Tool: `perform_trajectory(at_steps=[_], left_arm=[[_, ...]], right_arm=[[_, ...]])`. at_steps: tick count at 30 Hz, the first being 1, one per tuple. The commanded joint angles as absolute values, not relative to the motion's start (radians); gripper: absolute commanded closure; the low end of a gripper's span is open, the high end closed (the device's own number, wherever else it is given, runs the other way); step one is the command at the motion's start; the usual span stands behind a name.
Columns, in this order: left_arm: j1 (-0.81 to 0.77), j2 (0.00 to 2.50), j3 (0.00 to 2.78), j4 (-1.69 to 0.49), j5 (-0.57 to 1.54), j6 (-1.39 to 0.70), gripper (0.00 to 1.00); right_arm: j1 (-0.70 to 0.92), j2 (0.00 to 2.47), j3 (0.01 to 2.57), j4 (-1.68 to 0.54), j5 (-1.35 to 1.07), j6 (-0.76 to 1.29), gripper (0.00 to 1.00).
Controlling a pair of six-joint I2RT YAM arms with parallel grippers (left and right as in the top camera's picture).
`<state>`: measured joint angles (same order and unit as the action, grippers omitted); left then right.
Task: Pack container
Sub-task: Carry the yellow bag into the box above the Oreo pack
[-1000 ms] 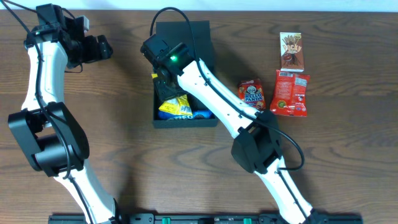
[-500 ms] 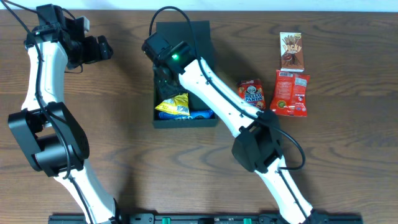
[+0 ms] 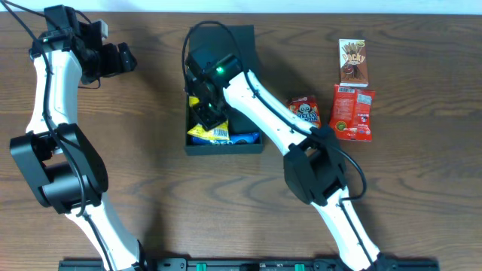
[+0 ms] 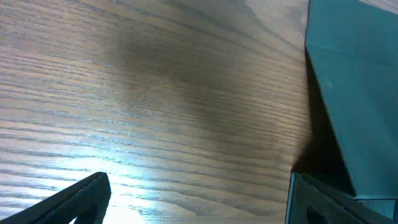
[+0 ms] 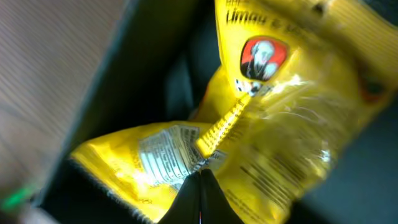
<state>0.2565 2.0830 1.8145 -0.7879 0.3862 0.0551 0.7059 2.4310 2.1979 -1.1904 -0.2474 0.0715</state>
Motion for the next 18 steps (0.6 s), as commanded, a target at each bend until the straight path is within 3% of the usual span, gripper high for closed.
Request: perform_trajectory(at_steps=[1,18], left_arm=[[0.257,2.056,1.822,-0.793,0.393,0.045,0.05],[0.257,2.056,1.822,-0.796,0.392,0.045,0.05]], right_arm=[[0.715,2.431,2.128,-1.161,-0.292,0.028,0.99],[0.705,2.436,2.121,-0.965,-0.224,0.028,0.99]])
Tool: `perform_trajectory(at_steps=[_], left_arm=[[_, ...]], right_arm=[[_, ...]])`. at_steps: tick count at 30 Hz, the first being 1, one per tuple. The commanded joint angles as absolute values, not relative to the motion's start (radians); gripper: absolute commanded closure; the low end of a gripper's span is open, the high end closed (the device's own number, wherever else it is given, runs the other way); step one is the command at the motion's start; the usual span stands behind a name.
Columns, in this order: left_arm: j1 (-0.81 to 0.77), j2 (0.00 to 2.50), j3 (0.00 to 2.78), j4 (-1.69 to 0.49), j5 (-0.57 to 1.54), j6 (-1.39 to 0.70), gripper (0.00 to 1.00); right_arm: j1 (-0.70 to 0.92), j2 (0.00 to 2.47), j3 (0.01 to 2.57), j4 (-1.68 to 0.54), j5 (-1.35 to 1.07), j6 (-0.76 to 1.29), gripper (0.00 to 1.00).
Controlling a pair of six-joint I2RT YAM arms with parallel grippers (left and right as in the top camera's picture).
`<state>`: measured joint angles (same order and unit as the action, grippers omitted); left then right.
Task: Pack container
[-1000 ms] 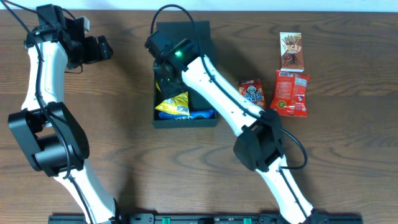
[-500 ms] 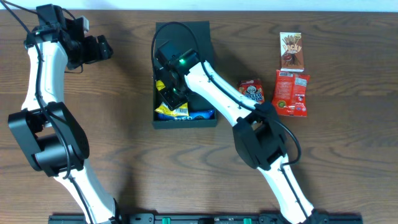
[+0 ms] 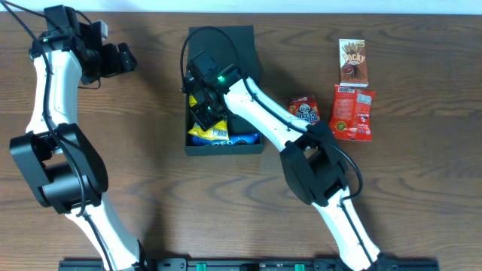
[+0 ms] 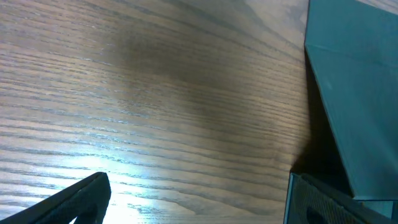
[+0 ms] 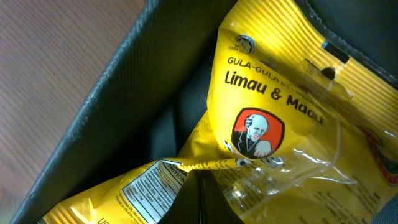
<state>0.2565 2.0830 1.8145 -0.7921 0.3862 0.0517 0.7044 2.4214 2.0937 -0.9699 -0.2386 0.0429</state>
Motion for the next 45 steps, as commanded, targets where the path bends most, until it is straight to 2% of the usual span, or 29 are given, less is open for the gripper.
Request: perform_trajectory(at_steps=[1,7,13,24,30,36,42,45], left_arm=[[0.257,2.056,1.822,-0.796,0.392,0.045,0.05],[0.257,2.056,1.822,-0.796,0.393,0.045,0.05],[0.257,2.056,1.822,-0.79,0.393,0.044,0.05],[0.257,2.056,1.822,-0.789,0.393,0.037,0.05],[0.257,2.056,1.822,-0.788,0.393,0.037,0.05],[0.257,2.056,1.822,-0.789,0.393,0.037,0.05],[0.257,2.056,1.822,-0.788,0.392,0.037,0.05],[0.257,2.056,1.822,-0.788,0.389,0.037,0.05]], right_arm=[[0.699,2.426,2.148,-0.973,-0.224,0.028,0.99],[0.656,2.346,2.281,-1.094,-0.232,-0.005,0.99],[0.669,2.326,2.244,-1.325,-0.251,-0.136,0.99],[0.699,2.358,1.93,-1.055,-0.252,-0.122,0.99],[0.692,2.358,1.859,-0.915,-0.252,-0.075,0.99],[0.692,2.358,1.871,-0.897,-0.252,-0.057,0.99],[0.683,2.328,2.077,-1.056,-0.252,-0.089,0.99],[0.667,2.294,2.16,-1.058,-0.252,-0.111,0.99]])
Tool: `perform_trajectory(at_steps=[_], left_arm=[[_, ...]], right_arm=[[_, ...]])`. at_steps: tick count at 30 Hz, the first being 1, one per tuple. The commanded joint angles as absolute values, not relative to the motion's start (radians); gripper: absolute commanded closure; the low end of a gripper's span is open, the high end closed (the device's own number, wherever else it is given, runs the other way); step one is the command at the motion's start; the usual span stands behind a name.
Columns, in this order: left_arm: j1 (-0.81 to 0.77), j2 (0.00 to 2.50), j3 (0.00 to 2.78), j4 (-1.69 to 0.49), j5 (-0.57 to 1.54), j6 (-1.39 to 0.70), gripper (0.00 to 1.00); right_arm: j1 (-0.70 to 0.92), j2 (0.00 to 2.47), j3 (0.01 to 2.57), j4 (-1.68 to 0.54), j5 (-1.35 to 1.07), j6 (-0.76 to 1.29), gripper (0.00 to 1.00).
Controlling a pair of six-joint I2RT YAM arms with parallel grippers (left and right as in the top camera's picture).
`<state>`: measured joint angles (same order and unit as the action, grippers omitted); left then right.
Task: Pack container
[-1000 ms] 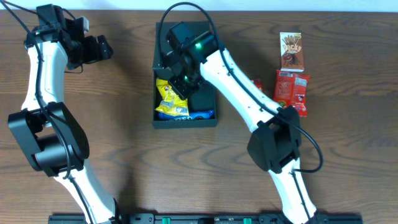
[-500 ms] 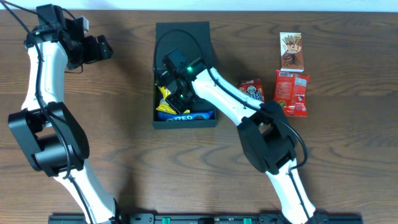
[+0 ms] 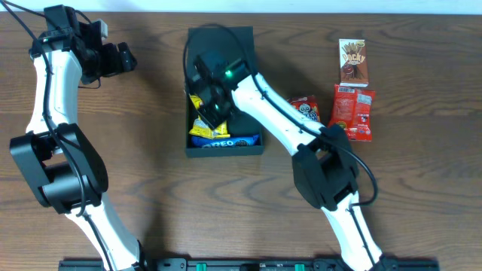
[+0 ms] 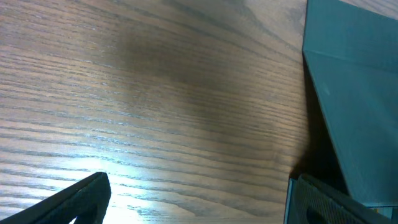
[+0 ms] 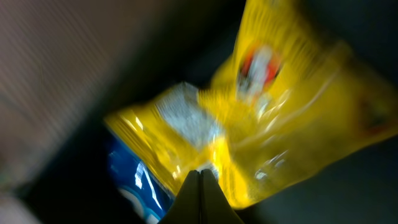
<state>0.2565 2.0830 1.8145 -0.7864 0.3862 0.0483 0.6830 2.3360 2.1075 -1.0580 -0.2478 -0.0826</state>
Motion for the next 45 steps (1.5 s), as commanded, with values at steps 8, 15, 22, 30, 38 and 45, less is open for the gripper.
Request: perform_trajectory(at_steps=[8,15,22,30,38,45], left_arm=[[0.257,2.056,1.822,-0.788,0.385,0.037,0.05],[0.257,2.056,1.822,-0.788,0.385,0.037,0.05],[0.257,2.056,1.822,-0.78,0.385,0.037,0.05],[0.257,2.056,1.822,-0.773,0.385,0.037,0.05],[0.257,2.056,1.822,-0.77,0.385,0.037,0.05],[0.257,2.056,1.822,-0.77,0.385,0.037,0.05]], right_arm=[[0.649,2.379,2.131,-1.015,-0.251,-0.121,0.98],[0.648,2.507,2.13,-0.95,-0.251,-0.09,0.99],[0.641,2.5,2.198,-0.97,-0.251,-0.09,0.99],[0.589,2.41,2.372,-1.141,-0.178,-0.091,0.99],[0.569,2.43,2.154,-1.196,-0.116,-0.082,0.98],[0.609,2.43,2.097,-1.077,-0.192,-0.08,0.99]])
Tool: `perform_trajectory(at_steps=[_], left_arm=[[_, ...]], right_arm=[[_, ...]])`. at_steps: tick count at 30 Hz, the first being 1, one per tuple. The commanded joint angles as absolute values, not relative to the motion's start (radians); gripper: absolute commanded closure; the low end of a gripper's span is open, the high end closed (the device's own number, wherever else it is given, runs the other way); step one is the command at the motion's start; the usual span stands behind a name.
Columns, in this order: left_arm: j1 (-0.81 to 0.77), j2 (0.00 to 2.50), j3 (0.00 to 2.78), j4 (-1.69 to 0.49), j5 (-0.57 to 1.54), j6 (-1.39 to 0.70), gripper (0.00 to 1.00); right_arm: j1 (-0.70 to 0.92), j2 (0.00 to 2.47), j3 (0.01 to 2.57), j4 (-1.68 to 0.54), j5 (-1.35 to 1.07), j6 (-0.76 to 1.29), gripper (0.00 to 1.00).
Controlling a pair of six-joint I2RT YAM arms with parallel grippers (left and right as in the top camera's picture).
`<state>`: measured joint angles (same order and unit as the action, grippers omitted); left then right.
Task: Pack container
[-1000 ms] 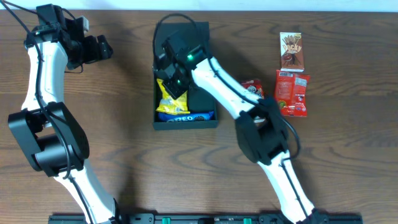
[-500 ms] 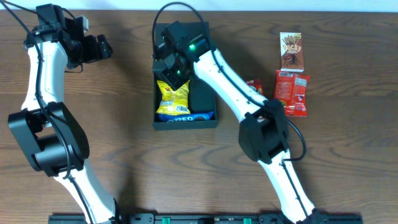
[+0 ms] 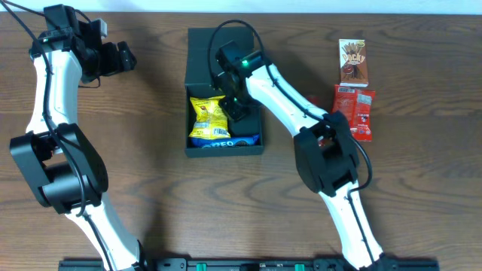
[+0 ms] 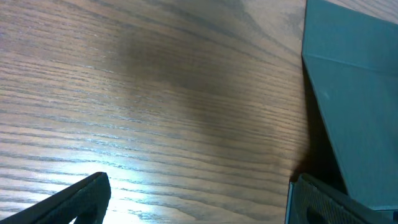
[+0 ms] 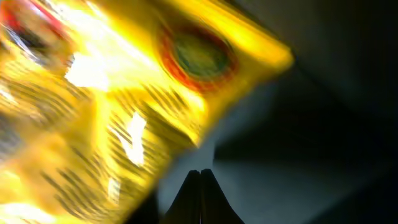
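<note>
The black container stands at the table's middle. A yellow candy bag lies flat in its left half, with a blue cookie pack against the near wall. My right gripper is down inside the container, just right of the yellow bag. It is shut with nothing in it, over the dark floor. My left gripper hangs open over bare wood, left of the container's wall.
Right of the container lie a Pocky box and a red packet. A small red bag is mostly hidden under my right arm. The left arm reaches along the table's left side.
My right gripper has moved from the yellow bag at the container's left to the floor on the bag's right. The bag now lies flat and uncovered. The left arm is unchanged.
The right gripper's shut tips were against the crumpled yellow bag at the container's front left, then at its fold a little higher up. Later they were on the bag beside the blue pack. Now they are off it and the bag lies flat.
</note>
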<state>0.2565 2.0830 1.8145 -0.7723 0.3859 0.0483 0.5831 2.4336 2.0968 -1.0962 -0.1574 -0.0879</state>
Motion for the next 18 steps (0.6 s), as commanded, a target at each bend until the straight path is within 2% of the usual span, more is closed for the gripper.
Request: perform_trajectory(at_steps=[1,8,12,13,14,15,17,18], left_arm=[[0.257,2.056,1.822,-0.77,0.385,0.037,0.05],[0.257,2.056,1.822,-0.783,0.387,0.036,0.05],[0.242,2.057,1.813,-0.824,0.456,0.038,0.03],[0.234,2.057,1.811,-0.833,0.481,0.038,0.07],[0.224,2.058,1.804,-0.838,0.501,0.04,0.22],[0.213,2.059,1.799,-0.841,0.514,0.041,0.44],[0.188,2.06,1.78,-0.839,0.516,0.041,0.8],[0.178,2.061,1.768,-0.837,0.516,0.041,0.93]], right_arm=[[0.616,2.43,2.097,-1.063,-0.192,-0.08,0.99],[0.602,2.43,2.097,-1.093,-0.173,-0.083,0.99],[0.6,2.43,2.097,-1.081,-0.173,-0.083,0.99],[0.601,2.43,2.097,-1.08,-0.173,-0.083,0.99],[0.602,2.43,2.097,-1.078,-0.172,-0.083,0.99],[0.602,2.43,2.097,-1.076,-0.172,-0.083,0.99],[0.601,2.43,2.097,-1.071,-0.172,-0.084,0.99],[0.598,2.43,2.097,-1.071,-0.173,-0.083,0.99]])
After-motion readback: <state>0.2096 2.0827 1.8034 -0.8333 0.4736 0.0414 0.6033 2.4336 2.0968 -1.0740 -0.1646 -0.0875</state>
